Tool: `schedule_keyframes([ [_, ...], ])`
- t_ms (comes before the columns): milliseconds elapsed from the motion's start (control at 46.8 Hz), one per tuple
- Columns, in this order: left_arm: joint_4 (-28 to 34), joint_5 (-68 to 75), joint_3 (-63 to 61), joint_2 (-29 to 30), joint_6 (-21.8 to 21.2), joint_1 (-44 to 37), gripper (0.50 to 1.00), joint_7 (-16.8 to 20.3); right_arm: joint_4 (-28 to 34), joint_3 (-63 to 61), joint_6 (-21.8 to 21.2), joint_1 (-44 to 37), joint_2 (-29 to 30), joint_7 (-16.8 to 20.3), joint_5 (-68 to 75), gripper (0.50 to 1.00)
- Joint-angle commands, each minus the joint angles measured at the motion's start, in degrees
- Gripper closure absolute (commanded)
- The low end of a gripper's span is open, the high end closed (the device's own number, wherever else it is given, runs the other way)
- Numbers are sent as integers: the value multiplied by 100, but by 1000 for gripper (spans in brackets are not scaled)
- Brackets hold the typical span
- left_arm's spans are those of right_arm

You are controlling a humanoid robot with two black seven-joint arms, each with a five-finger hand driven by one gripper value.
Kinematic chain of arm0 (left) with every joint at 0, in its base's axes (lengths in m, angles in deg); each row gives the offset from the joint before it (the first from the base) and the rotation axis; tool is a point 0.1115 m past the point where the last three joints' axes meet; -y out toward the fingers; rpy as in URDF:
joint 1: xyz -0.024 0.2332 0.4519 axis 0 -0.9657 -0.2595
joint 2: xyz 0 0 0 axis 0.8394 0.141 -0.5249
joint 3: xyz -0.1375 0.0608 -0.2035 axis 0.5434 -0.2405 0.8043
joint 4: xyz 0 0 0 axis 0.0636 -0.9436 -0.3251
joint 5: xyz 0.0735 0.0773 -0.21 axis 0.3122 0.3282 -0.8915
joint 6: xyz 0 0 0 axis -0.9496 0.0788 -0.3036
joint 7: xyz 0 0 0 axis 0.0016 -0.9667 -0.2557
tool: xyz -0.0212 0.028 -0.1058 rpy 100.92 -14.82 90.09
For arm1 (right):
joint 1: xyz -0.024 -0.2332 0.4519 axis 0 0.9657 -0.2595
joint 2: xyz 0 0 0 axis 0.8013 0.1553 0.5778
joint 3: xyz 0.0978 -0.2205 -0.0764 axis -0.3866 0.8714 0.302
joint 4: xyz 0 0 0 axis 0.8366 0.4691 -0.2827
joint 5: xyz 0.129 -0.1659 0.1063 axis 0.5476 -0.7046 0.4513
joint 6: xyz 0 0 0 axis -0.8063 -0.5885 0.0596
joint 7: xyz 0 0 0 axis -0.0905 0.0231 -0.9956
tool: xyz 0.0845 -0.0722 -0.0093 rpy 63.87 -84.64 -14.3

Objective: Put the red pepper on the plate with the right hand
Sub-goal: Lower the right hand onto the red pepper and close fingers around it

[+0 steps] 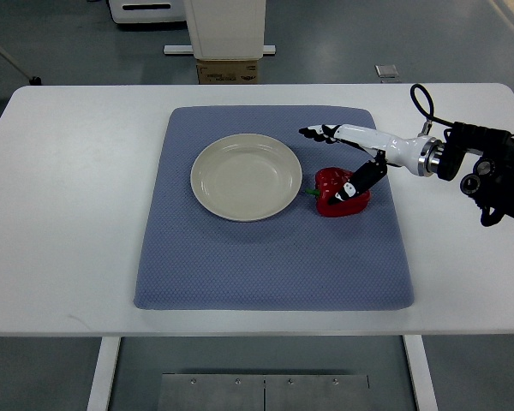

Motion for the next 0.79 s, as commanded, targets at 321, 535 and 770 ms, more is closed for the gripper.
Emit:
schedule_keyframes([
  [321,-1,0,0,0,0,0,500,0,-69,250,180,27,58,10,-129,513],
  [535,-1,0,0,0,0,0,500,0,-209,532,312,18,102,10,-146,515],
  [770,-1,0,0,0,0,0,500,0,-262,593,312,18,102,10,-146,565],
])
